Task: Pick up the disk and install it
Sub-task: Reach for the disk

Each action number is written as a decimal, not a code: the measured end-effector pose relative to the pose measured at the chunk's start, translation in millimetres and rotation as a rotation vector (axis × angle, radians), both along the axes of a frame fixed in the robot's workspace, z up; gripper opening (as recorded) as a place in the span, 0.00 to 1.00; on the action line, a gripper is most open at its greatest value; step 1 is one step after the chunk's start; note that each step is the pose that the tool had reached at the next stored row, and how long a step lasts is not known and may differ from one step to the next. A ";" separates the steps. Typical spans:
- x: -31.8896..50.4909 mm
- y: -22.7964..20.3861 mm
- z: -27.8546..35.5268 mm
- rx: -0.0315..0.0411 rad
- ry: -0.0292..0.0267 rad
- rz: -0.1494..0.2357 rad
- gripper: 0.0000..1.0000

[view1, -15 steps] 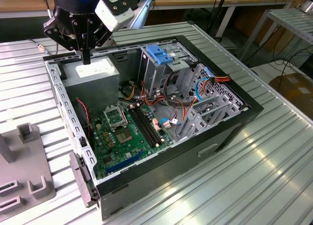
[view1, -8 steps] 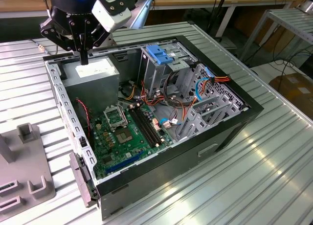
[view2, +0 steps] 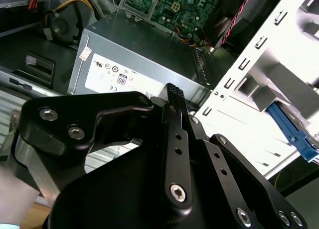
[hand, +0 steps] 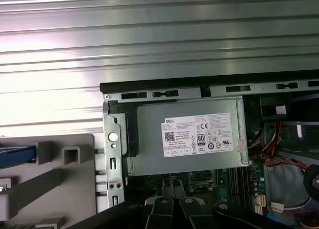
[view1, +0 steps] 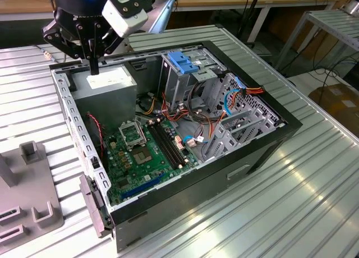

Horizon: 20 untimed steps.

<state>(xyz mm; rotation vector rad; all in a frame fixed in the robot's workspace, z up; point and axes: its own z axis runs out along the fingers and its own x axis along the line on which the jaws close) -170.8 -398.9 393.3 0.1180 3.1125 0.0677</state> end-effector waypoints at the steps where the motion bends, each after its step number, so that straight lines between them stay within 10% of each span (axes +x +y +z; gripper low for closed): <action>1: -0.6 0.0 0.0 0.0000 0.0000 0.000 0.10; 20: -13.3 0.0 0.0 0.0000 0.0000 0.000 0.10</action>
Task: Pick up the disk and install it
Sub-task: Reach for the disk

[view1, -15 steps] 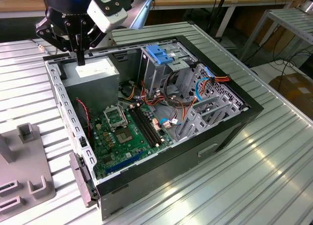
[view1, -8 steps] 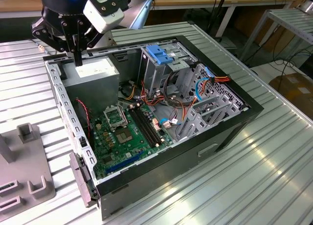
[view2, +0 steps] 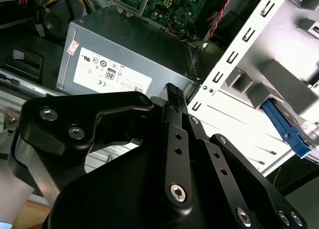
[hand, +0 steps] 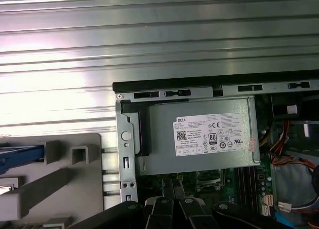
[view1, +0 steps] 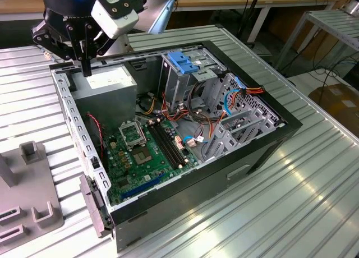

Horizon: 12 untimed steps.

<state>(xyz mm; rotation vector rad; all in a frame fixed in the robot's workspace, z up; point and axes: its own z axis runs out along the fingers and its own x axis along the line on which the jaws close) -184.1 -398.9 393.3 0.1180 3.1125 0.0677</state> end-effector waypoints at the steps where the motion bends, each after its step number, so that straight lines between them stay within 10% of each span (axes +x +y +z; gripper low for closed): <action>1: -0.6 0.0 0.0 0.0000 0.0000 0.000 0.10; 12: -7.8 0.0 0.0 -0.0001 0.0000 0.000 0.10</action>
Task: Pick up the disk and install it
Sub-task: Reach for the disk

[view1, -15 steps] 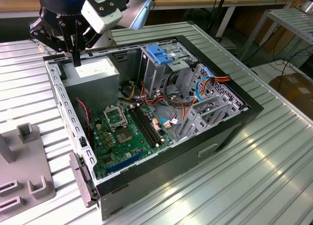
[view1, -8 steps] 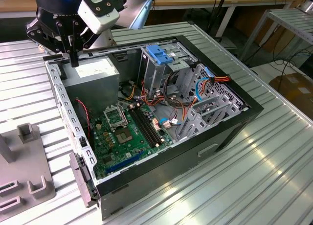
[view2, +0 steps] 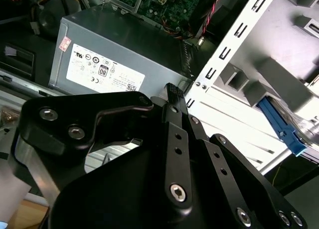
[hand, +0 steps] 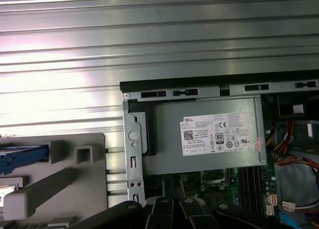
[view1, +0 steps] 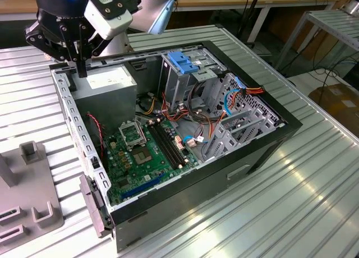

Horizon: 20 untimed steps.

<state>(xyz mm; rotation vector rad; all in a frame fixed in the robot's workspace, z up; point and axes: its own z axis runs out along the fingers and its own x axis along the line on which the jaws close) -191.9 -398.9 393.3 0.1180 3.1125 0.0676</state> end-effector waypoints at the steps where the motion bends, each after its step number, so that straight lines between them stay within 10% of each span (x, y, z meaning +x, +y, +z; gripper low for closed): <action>1: -0.7 0.0 0.0 0.0000 0.0000 0.000 0.10; 20: -16.1 0.0 0.0 0.0001 -0.0001 0.000 0.10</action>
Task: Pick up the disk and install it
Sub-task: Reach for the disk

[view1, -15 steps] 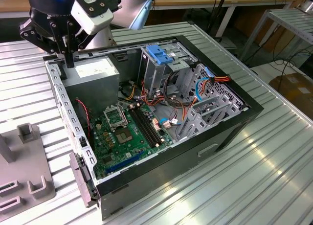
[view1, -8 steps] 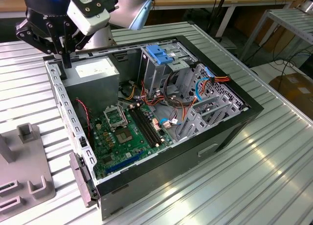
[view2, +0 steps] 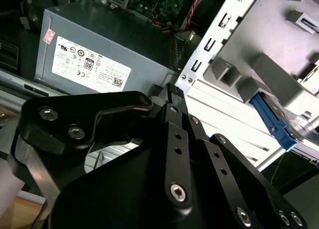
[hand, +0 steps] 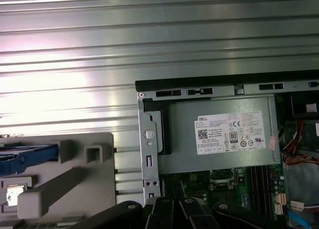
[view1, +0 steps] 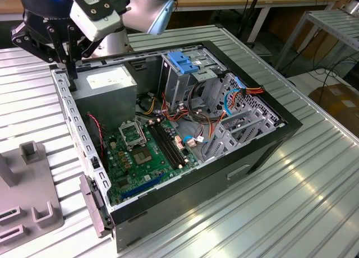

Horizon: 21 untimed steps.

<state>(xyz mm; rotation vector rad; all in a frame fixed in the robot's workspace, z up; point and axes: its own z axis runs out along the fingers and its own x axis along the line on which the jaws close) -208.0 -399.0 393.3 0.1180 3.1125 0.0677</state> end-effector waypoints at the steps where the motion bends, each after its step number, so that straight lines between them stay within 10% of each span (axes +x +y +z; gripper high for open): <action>1: -1.4 0.0 0.0 -0.0001 0.0001 0.000 0.10; 21: -20.9 0.0 0.1 -0.0001 0.0001 0.000 0.10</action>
